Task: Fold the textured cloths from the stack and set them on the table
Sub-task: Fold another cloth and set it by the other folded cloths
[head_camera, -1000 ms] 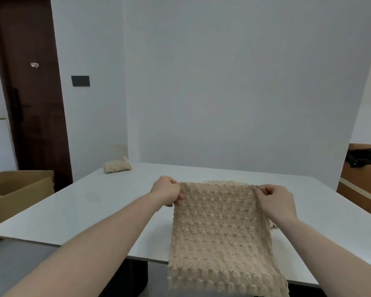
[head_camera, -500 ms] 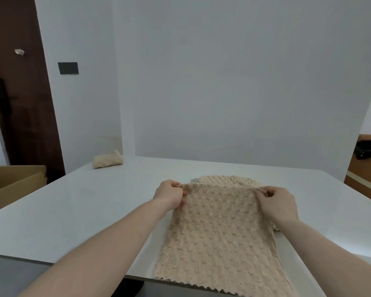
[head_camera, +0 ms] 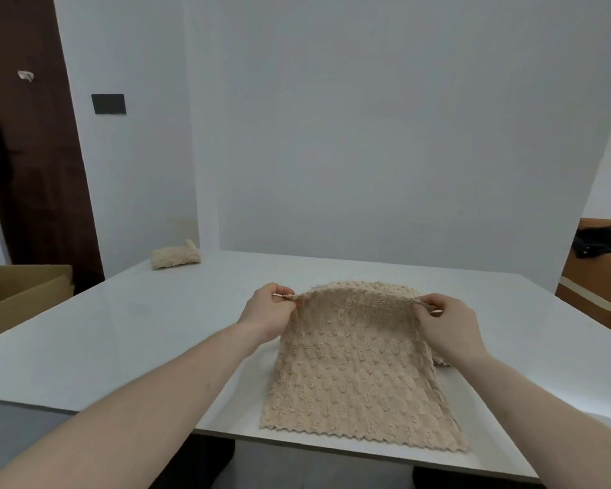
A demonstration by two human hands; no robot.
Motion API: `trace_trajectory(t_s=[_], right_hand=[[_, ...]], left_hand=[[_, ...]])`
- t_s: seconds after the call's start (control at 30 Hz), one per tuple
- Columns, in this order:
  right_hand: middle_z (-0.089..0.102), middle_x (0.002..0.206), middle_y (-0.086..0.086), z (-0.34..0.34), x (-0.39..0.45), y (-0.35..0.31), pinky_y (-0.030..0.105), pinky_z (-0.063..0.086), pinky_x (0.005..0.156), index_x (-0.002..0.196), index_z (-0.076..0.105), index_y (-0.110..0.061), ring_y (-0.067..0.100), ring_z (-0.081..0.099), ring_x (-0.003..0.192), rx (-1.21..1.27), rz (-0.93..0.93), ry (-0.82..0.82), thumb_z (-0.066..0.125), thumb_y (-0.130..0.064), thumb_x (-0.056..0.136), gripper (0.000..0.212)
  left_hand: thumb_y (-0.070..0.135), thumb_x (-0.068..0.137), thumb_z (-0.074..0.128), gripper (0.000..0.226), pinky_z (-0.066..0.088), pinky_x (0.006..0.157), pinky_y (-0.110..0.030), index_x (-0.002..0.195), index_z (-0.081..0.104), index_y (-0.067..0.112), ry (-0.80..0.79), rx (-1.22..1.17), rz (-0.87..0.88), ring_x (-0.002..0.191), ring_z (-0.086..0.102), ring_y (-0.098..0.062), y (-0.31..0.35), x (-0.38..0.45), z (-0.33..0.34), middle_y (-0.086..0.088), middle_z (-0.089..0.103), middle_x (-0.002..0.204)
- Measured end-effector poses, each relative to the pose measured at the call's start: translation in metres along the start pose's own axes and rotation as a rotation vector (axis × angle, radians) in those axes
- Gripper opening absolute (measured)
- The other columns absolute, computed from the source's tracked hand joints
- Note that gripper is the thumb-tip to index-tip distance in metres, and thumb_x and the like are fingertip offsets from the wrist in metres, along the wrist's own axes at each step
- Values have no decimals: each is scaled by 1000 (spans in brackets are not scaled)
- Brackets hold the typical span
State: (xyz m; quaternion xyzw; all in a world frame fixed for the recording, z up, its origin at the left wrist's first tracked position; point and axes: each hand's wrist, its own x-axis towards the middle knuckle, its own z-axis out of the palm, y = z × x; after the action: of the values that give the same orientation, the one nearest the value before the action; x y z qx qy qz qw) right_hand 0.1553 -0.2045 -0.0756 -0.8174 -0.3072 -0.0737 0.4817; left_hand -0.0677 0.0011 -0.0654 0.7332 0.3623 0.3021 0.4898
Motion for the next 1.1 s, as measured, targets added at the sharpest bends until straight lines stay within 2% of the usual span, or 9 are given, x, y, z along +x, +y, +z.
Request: trace_trajectory(t_s=[0.1, 0.23, 0.37, 0.5, 0.67, 0.8, 0.97, 1.1], right_hand=[[73, 85, -11, -15, -14, -4, 28, 47, 72, 89, 75, -28, 7, 66, 84, 6, -16, -1, 63, -23, 94, 15], [73, 84, -10, -35, -36, -9, 20, 45, 66, 88, 77, -28, 5, 66, 82, 48, -20, -20, 62, -17, 92, 19], [74, 81, -11, -49, -60, -12, 20, 46, 67, 83, 76, -29, 5, 67, 82, 48, -57, -54, 63, -14, 90, 22], [74, 80, -15, -56, -83, -3, 23, 49, 74, 77, 75, -32, -1, 67, 85, 13, -94, -81, 65, -13, 87, 23], [73, 79, -22, -59, -110, 9, 23, 53, 76, 73, 74, -34, -9, 65, 82, -47, -115, -115, 67, -15, 82, 22], [72, 80, -25, -57, -125, 21, 31, 58, 77, 72, 73, -36, -3, 68, 75, -100, -127, -157, 68, -20, 80, 19], [72, 83, -26, -58, -134, 32, 31, 55, 85, 74, 74, -38, -4, 66, 89, -172, -182, -175, 71, -24, 81, 16], [72, 87, -27, -61, -137, 40, 30, 55, 85, 74, 73, -40, -4, 64, 92, -220, -182, -185, 66, -24, 78, 18]], left_hand=[[17, 93, 64, 16, 50, 73, -26, 109, 65, 20, 15, 33, 44, 96, 70, -16, 2, -16, -13, 1, 73, 102], [20, 92, 65, 12, 45, 67, -24, 102, 69, 23, 10, 122, 89, 93, 68, -15, 1, -41, -28, 2, 74, 96], [19, 90, 67, 11, 46, 75, -23, 99, 71, 24, -14, 166, 124, 95, 68, -13, -4, -64, -36, 2, 73, 97], [20, 90, 68, 10, 48, 80, -23, 97, 70, 28, -54, 253, 167, 95, 68, -10, -15, -83, -41, 7, 73, 96], [17, 87, 65, 17, 53, 87, -27, 93, 68, 32, -91, 379, 203, 92, 68, -6, -32, -108, -41, 13, 73, 95], [19, 83, 63, 19, 55, 84, -28, 90, 68, 35, -99, 428, 219, 85, 66, -2, -43, -121, -42, 15, 73, 91], [21, 82, 63, 20, 55, 82, -26, 88, 71, 37, -103, 480, 238, 83, 65, 1, -48, -129, -44, 17, 71, 88], [25, 82, 62, 20, 56, 80, -25, 90, 74, 38, -139, 514, 228, 84, 66, -1, -51, -132, -44, 17, 71, 87]])
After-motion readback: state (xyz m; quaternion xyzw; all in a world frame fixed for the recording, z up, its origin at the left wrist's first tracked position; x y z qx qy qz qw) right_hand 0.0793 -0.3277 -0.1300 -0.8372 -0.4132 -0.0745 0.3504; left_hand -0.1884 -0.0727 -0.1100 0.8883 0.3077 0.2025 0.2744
